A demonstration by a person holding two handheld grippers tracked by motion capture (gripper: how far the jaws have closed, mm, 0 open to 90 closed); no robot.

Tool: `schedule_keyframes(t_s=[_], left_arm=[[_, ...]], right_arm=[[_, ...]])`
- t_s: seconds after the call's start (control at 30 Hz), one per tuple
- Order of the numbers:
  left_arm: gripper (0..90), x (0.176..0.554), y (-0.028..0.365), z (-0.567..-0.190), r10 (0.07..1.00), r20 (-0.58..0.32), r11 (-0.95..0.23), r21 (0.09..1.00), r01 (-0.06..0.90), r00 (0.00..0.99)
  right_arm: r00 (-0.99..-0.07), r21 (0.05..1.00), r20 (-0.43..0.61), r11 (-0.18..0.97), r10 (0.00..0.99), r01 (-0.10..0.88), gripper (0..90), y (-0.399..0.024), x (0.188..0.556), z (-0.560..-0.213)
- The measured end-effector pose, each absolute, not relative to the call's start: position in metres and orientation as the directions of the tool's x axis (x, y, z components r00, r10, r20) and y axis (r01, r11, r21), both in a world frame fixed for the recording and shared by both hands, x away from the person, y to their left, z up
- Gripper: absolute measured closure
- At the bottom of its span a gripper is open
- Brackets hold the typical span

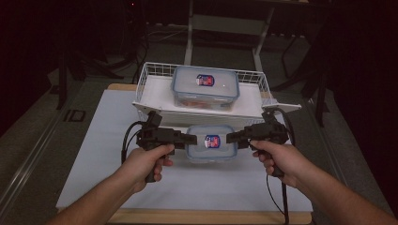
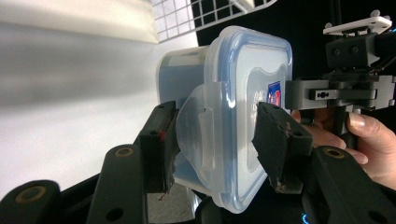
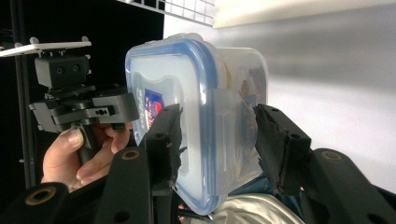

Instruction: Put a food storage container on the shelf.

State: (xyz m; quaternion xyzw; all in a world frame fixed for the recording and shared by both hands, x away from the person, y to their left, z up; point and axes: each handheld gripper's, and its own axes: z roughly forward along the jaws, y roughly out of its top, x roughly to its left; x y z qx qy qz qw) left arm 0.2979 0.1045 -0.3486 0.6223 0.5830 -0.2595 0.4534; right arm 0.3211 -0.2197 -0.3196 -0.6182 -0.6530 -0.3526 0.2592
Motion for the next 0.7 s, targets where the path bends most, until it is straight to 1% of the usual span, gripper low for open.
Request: schedule_keyframes(t_s=[0.33, 0.4, 0.7], left_arm=[[50.7, 0.306, 0.106, -0.33, 0.487, -0.85, 0.101, 0.283, 0.954, 0.201], [50.8, 0.308, 0.109, -0.32, 0.475, -0.852, 0.112, 0.306, 0.945, 0.22], [50.8, 0.318, 0.109, -0.314, 0.464, -0.859, 0.135, 0.309, 0.941, 0.215]], right_arm=[[-0.111, 0.151, 0.773, -0.011, 0.624, 0.988, 52.0, -0.218, 0.332, -0.296], [-0.128, 0.162, 0.769, 0.002, 0.626, 0.987, 52.0, -0.216, 0.336, -0.285], [-0.142, 0.179, 0.761, 0.006, 0.633, 0.984, 52.5, -0.216, 0.345, -0.273]])
